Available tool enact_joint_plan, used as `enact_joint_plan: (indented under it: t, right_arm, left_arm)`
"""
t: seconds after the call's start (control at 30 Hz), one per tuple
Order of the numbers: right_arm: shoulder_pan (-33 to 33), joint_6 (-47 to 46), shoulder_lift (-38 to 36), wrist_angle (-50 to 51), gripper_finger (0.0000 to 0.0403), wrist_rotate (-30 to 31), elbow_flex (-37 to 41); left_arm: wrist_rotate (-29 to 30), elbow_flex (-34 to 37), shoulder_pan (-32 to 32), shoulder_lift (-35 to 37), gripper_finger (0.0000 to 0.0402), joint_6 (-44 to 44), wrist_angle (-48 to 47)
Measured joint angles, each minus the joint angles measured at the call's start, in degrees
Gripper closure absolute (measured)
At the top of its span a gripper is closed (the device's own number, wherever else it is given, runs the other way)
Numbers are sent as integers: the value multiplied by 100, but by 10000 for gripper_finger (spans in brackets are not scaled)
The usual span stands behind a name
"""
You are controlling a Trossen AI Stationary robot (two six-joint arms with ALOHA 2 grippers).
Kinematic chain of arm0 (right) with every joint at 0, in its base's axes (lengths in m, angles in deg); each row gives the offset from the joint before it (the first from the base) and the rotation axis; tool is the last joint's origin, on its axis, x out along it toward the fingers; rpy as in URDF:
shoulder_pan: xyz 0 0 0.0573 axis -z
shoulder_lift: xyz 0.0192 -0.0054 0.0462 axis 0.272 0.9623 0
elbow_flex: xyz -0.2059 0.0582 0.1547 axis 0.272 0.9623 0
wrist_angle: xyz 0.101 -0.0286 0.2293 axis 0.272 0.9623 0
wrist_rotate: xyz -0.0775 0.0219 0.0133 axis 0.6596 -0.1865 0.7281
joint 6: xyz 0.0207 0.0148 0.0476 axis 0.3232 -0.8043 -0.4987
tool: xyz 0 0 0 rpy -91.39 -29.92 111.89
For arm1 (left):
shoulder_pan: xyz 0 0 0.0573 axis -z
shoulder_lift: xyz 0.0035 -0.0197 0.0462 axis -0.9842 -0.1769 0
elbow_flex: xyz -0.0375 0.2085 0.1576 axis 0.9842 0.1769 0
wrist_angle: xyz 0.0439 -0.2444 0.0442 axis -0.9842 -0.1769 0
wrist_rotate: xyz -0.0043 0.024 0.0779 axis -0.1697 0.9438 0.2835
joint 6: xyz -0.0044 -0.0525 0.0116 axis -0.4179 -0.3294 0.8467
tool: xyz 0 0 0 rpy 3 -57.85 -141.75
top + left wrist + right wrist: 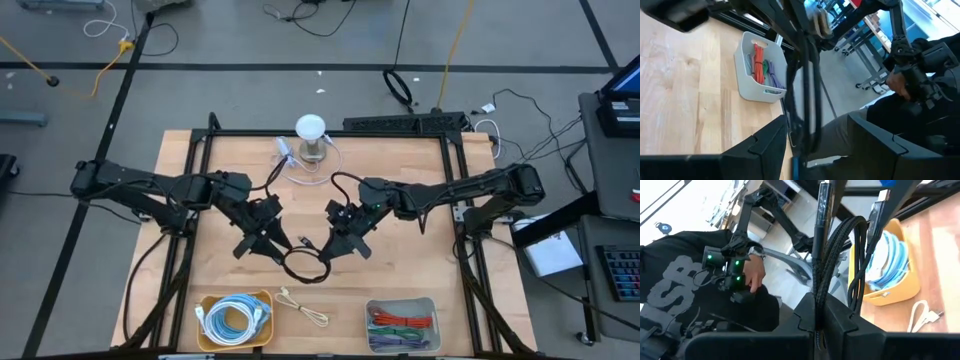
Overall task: Pick & Place USB Port
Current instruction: Put the black HDMI cable into the orange bin
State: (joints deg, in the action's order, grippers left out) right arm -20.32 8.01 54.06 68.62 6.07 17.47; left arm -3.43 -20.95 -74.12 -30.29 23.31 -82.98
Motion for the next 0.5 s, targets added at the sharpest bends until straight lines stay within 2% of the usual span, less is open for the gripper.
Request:
enact_joint_plan:
  t: [0.5]
  right_arm:
    - [185,2,0,1,399,119,-2]
  left_arm:
    - [610,0,9,0,201,18,4]
